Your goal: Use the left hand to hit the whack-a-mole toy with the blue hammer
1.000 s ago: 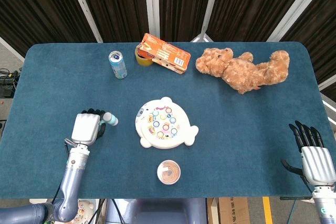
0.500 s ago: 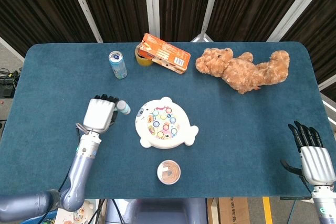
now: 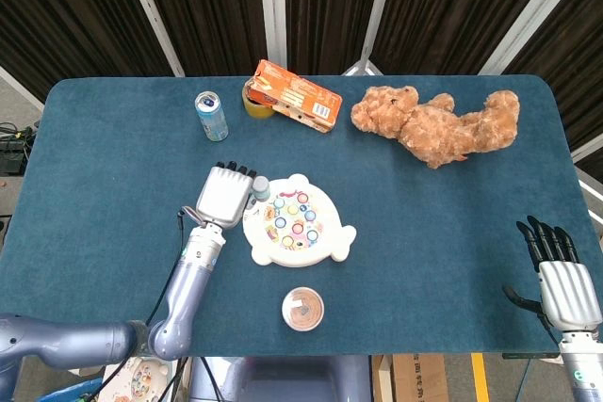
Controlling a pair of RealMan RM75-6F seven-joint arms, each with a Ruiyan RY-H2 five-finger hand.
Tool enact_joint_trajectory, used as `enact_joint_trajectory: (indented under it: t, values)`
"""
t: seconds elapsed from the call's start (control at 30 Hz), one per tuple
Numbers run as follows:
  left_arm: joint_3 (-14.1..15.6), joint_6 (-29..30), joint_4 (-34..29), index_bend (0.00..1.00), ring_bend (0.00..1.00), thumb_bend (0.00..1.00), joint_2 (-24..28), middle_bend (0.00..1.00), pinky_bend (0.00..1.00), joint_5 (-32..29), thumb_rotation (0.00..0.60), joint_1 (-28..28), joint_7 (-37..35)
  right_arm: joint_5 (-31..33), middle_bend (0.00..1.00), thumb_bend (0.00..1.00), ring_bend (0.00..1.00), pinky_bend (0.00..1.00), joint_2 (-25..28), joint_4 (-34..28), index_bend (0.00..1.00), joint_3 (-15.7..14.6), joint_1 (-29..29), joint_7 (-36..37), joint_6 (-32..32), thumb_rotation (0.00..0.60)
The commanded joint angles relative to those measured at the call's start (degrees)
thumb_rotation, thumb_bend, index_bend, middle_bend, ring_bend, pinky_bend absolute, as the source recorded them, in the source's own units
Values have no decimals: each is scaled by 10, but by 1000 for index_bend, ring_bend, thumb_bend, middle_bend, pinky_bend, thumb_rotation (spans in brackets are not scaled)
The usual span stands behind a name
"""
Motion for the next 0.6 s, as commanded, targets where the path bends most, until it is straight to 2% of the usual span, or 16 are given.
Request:
enact_joint_trajectory:
  t: [0.03,0.6]
  values:
    - [3,-2,15,661,379,622,-14,488,501,-11,600,-13,5,-2,0,194,0,0,0,2,0,0,0,-1,1,600]
    - [17,-7,82,660,379,622,-62,488,501,-33,600,-50,-5,0,0,194,0,0,1,2,0,0,1,5,-1,600]
